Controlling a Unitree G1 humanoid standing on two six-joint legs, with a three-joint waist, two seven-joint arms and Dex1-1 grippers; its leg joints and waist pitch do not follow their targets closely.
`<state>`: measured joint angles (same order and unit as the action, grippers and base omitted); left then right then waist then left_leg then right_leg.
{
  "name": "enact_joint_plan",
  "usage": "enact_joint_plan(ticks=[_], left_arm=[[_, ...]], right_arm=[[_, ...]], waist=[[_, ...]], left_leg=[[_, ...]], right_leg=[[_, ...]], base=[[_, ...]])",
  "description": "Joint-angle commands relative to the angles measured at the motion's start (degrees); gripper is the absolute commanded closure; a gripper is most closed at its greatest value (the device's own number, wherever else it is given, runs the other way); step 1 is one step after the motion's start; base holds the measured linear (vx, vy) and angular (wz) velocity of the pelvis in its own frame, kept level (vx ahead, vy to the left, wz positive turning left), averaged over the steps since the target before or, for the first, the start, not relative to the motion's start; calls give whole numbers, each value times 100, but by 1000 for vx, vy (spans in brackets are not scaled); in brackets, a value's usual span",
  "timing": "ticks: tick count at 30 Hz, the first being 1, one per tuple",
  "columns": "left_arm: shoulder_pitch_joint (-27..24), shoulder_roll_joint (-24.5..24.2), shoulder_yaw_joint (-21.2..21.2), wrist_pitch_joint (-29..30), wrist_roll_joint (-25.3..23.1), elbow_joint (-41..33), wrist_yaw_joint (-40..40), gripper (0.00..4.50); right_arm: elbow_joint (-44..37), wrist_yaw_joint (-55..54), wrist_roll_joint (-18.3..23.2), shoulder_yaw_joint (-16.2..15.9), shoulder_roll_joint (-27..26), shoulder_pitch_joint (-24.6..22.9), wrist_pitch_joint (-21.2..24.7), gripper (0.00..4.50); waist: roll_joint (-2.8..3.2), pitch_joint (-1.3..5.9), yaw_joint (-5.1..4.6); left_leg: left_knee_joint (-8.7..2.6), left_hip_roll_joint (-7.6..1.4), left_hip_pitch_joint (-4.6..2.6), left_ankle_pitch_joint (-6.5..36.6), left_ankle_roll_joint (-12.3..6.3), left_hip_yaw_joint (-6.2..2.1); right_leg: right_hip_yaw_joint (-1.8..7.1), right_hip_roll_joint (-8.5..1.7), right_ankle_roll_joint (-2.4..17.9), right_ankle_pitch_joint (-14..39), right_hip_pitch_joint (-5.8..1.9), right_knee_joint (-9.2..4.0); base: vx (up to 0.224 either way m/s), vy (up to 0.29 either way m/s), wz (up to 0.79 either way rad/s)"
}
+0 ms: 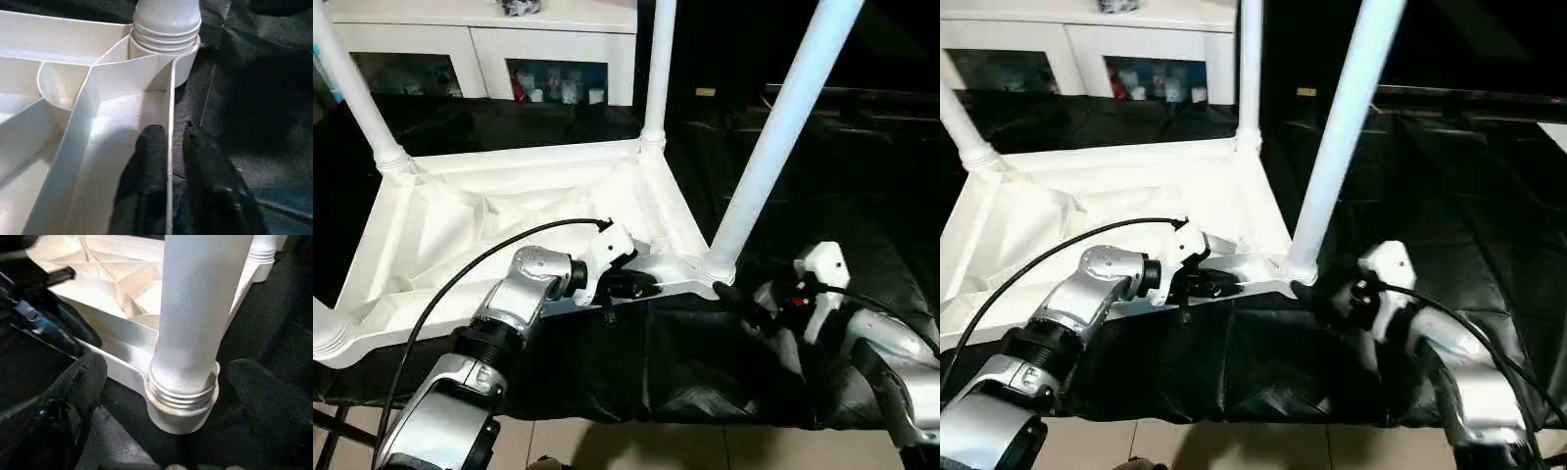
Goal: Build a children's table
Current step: Rotate leg to tighten
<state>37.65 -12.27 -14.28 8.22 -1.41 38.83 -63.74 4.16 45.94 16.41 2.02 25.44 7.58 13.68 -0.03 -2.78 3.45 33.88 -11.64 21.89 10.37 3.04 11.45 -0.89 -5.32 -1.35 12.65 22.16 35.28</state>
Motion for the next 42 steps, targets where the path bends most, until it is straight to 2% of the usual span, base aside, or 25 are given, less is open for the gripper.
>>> enact_joint_plan(ticks=[1,2,3,4,8,10,11,12,16,19,20,21,22,23,24,25,26,27,28,35,42], left_arm=[[33,-25,-177,-60,-214,286,68,341],[89,-29,-196,-202,-325,394,259,332],[150,-23,-190,-174,-339,480,289,332],[168,-27,-197,-169,-345,495,279,332],[255,-80,-311,-69,-351,546,11,332],[283,-82,-315,-20,-353,574,6,360],[360,-90,-339,8,-393,676,39,369],[432,-90,-356,-11,-421,788,53,372],[528,-70,-338,-38,-386,935,-14,413],[544,-49,-299,-99,-340,975,-38,427],[552,-44,-277,-140,-314,997,-51,447],[560,-38,-263,-191,-290,1029,-58,447],[560,-38,-263,-191,-290,1029,-58,450],[558,-24,-226,-249,-217,1062,-133,450],[554,-21,-215,-263,-189,1065,-172,450],[552,-20,-207,-257,-176,1066,-175,450],[550,-18,-187,-248,-147,1077,-187,450],[546,-17,-176,-244,-128,1080,-206,450],[546,-17,-176,-244,-128,1080,-206,450],[484,-73,-162,-228,-83,1083,-401,450],[514,-125,-148,-224,-112,1144,-475,450]], right_arm=[[175,-125,-194,-74,-10,166,-182,0],[265,-222,-295,-103,-22,240,-258,0],[325,-232,-339,-137,-42,318,-297,0],[348,-237,-355,-149,-48,347,-302,0],[577,-182,-476,-289,-48,547,-374,0],[646,-150,-495,-324,-50,600,-406,0],[787,-81,-520,-383,-65,709,-466,0],[915,-27,-550,-434,-75,807,-519,0],[1280,110,-647,-559,-85,1047,-595,0],[1540,214,-660,-625,-101,1190,-627,35],[1730,314,-662,-669,-120,1302,-669,35],[1882,364,-678,-694,-139,1391,-699,38],[1882,364,-678,-694,-139,1391,-699,65],[2082,429,-698,-730,-159,1506,-725,65],[2153,450,-712,-751,-161,1544,-733,80],[2193,457,-731,-765,-159,1563,-753,80],[2327,495,-753,-785,-175,1630,-798,85],[2406,526,-749,-788,-190,1670,-814,108],[2406,526,-749,-788,-190,1670,-814,108],[2767,771,-693,-838,-257,1878,-875,171],[3049,1026,-767,-916,-297,1996,-976,215]], waist=[[-46,371,19],[-20,375,10],[-24,378,21],[-6,375,22],[4,366,19],[3,375,12],[49,380,8],[23,378,-9],[33,376,-11],[47,379,1],[52,393,-9],[45,398,-14],[47,401,-10],[29,405,-5],[46,407,-5],[28,407,-8],[40,407,0],[21,407,-2],[27,407,-1],[54,402,6],[38,400,5]], left_leg=[[-335,-114,-104,654,-422,-64],[-328,-104,-108,638,-413,-64],[-328,-103,-100,610,-412,-70],[-326,-100,-102,644,-409,-66],[-353,-116,-127,896,-321,-69],[-353,-112,-121,894,-295,-69],[-347,-108,-119,848,-291,-76],[-342,-105,-118,867,-300,-69],[-340,-97,-113,925,-325,-67],[-340,-110,-131,990,-301,-63],[-336,-102,-118,909,-318,-68],[-328,-102,-107,837,-349,-69],[-322,-101,-105,814,-390,-65],[-317,-103,-107,792,-413,-62],[-318,-103,-108,759,-444,-63],[-311,-102,-106,748,-459,-56],[-310,-103,-108,737,-478,-54],[-307,-102,-100,729,-499,-50],[-308,-100,-98,722,-508,-51],[-324,-121,-117,836,-463,-48],[-322,-116,-99,802,-507,-44]], right_leg=[[96,-192,1563,-328,-241,-339],[91,-182,1560,-402,-240,-344],[94,-192,1556,-460,-261,-328],[92,-191,1561,-430,-251,-333],[91,-195,1570,-90,-241,-368],[89,-195,1592,-95,-248,-364],[89,-193,1616,-197,-250,-344],[88,-188,1634,-242,-243,-354],[85,-193,1664,-183,-252,-363],[87,-199,1697,-75,-243,-375],[79,-191,1734,-236,-257,-354],[79,-190,1760,-373,-265,-336],[76,-190,1776,-445,-265,-331],[77,-192,1786,-480,-266,-327],[71,-192,1815,-496,-263,-321],[72,-188,1820,-499,-262,-321],[73,-193,1819,-471,-262,-323],[73,-196,1819,-446,-263,-322],[70,-197,1819,-424,-266,-320],[65,-195,1824,-226,-241,-337],[64,-195,1823,-274,-248,-330]], base=[[0,0,0],[0,0,0],[0,0,0],[0,0,0],[0,0,0],[0,0,0],[0,0,0],[0,0,0],[0,0,0],[0,0,0],[0,0,0],[0,0,0],[0,0,0],[0,0,0],[0,0,0],[0,0,0],[0,0,0],[0,0,0],[0,0,0],[0,0,0],[0,0,0]])
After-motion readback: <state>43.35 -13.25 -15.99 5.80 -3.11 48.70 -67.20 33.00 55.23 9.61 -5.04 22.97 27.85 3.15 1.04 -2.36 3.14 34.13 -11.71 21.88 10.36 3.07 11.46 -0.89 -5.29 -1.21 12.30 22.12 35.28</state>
